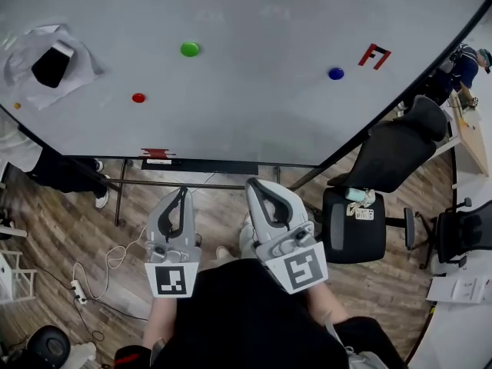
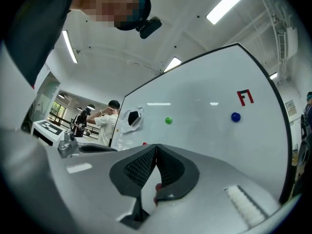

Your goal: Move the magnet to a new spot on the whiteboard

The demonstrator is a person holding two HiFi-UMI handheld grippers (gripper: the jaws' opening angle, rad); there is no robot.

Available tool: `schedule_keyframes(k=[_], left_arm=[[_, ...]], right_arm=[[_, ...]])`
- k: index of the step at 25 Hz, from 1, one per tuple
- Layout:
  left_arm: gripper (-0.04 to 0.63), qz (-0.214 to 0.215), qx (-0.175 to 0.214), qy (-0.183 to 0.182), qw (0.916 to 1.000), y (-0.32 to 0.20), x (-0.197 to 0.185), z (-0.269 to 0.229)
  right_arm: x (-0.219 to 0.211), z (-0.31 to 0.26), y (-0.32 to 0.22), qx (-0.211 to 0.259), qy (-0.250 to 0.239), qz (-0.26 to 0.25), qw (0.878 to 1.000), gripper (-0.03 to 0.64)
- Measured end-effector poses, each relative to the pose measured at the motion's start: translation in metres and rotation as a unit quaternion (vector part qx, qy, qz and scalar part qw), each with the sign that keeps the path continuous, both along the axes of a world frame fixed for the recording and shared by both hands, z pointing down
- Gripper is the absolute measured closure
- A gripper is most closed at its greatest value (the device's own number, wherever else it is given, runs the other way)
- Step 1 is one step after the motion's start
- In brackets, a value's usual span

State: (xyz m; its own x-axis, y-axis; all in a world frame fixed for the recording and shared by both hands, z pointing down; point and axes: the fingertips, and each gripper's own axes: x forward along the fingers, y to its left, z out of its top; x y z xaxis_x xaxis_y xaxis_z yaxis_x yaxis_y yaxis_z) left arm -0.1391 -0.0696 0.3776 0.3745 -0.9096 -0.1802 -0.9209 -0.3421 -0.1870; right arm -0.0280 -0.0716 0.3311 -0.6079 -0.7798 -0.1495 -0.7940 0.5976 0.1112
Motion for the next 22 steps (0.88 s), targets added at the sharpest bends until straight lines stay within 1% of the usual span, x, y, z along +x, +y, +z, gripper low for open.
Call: schedule_keyframes(k=[3, 7, 10, 14, 17, 22], left_arm=[[0.594, -0.006, 0.004, 0.001, 1.0, 0.005, -0.003, -0.001], [0.594, -0.011, 0.0, 0.002, 0.9999, 0.011, -0.005, 0.001], [0.594, -0.015, -0.004, -0.004, 0.9999, 0.016, -0.007, 0.003], [0.594, -0.019, -0.009, 0.0, 0.9998, 0.02, -0.008, 0.005], [0.594, -0.015, -0.012, -0.008, 0.9998, 0.023, -0.006, 0.01], [0.594, -0.004, -0.011, 0.0, 0.9999, 0.025, 0.0, 0.012]], right_arm=[[-0.006, 0.012, 0.008, -0.013, 0.007, -0.01, 1.0, 0.614], [-0.006, 0.024, 0.014, -0.03, 0.003, -0.012, 0.999, 0.614], [-0.005, 0.029, 0.018, -0.033, -0.004, -0.015, 0.999, 0.614], [-0.003, 0.035, 0.022, -0.037, -0.012, -0.014, 0.999, 0.614], [0.001, 0.041, 0.024, -0.04, -0.01, -0.008, 0.999, 0.614], [0.011, 0.046, 0.025, -0.045, -0.011, 0.007, 0.999, 0.614]])
